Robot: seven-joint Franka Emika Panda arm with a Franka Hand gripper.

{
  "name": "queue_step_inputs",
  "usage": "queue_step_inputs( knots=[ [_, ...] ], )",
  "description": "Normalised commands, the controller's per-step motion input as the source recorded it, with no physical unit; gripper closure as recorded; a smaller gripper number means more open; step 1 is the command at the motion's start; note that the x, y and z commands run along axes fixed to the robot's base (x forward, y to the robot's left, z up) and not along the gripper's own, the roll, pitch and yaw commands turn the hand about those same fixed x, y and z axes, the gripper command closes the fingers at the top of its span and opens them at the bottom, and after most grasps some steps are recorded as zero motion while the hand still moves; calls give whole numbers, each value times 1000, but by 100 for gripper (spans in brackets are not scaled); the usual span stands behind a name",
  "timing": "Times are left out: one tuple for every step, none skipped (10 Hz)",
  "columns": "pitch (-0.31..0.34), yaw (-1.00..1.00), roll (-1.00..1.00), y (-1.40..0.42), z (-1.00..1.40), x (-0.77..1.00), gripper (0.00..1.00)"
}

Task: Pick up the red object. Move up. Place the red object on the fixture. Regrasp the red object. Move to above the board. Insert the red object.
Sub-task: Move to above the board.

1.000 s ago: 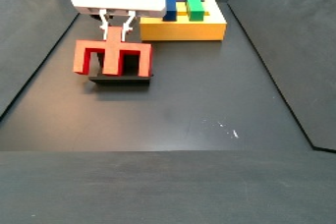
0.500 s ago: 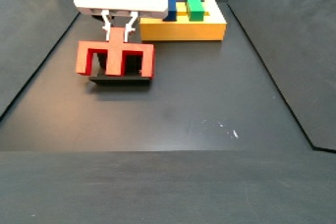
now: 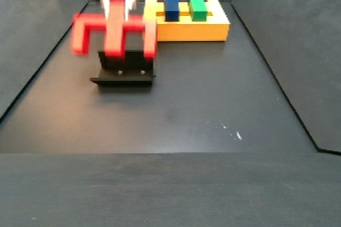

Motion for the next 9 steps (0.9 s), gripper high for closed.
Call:
queue_step_inputs(
  knots=[
    [-37, -20, 3, 37, 1400, -20, 100],
    [15, -34, 7, 19, 1400, -12, 100],
    [27, -34, 19, 14, 1400, -1, 100],
    [47, -28, -9, 20, 1400, -1, 100],
    [67, -18, -13, -5, 749, 1, 100],
    [82, -6, 2, -8, 324, 19, 100],
    [177, 26, -1000, -1400, 271, -985, 100],
    [174, 29, -1000, -1400, 262, -1002, 100],
    [156, 42, -1000, -1400, 288, -1058, 100]
  ],
)
